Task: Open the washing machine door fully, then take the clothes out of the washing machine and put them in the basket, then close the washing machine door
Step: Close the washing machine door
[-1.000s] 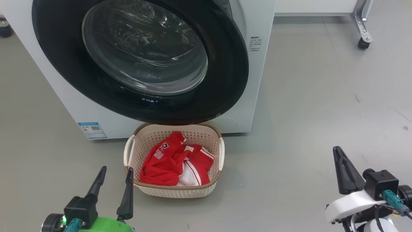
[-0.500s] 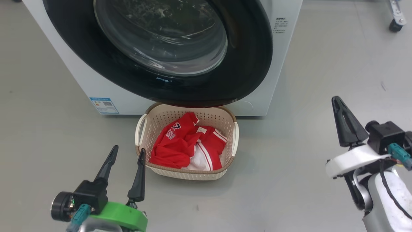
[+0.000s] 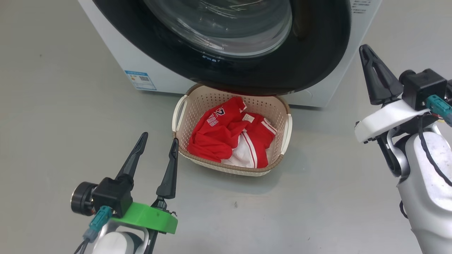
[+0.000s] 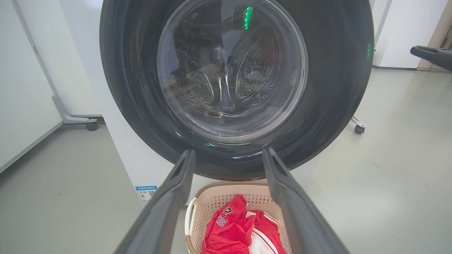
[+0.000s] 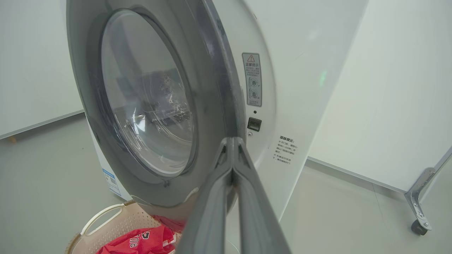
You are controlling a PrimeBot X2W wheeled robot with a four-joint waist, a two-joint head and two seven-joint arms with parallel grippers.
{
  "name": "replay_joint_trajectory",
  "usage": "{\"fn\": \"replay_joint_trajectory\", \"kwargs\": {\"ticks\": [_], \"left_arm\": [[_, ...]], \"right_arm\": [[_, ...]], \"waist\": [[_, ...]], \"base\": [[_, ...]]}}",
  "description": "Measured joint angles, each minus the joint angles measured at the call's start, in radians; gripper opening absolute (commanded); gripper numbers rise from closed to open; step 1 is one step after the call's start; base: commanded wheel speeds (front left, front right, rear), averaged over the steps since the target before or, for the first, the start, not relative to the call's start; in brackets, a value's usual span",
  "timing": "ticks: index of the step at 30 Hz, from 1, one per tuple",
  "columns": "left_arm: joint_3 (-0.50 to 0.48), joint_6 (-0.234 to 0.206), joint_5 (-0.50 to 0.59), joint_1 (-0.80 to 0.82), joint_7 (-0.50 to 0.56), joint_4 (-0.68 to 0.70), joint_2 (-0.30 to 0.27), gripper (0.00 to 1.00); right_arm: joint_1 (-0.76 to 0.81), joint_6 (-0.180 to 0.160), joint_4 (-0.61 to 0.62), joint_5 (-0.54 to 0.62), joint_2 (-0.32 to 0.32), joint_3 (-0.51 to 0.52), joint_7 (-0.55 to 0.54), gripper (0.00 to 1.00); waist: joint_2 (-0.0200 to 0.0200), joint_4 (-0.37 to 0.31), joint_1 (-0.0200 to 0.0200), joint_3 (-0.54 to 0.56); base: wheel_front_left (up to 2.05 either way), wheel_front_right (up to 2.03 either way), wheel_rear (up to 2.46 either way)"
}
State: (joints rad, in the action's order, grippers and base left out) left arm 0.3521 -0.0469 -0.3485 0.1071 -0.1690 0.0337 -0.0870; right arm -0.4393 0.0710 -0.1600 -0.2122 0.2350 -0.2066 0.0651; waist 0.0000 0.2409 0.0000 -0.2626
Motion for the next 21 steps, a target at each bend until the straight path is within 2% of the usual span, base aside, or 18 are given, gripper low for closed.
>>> {"fn": "replay_joint_trajectory", "kwargs": {"ticks": [11, 21], "left_arm": [[0.015, 0.008, 0.0, 0.052, -0.029, -0.031, 0.017, 1.0], [0.027, 0.009, 0.0, 0.071, -0.041, -0.063, 0.027, 1.0]], "right_arm": [[-0.14, 0.016, -0.098, 0.005, -0.003, -0.024, -0.02, 0.0], [-0.2, 0.024, -0.187, 0.005, -0.011, -0.022, -0.015, 0.0]], "waist": [[0.0, 0.08, 0.0001, -0.076], [0.0, 0.097, 0.0001, -0.092]], "base": [[0.0, 0.0, 0.0], [0.0, 0.0, 0.0]]}}
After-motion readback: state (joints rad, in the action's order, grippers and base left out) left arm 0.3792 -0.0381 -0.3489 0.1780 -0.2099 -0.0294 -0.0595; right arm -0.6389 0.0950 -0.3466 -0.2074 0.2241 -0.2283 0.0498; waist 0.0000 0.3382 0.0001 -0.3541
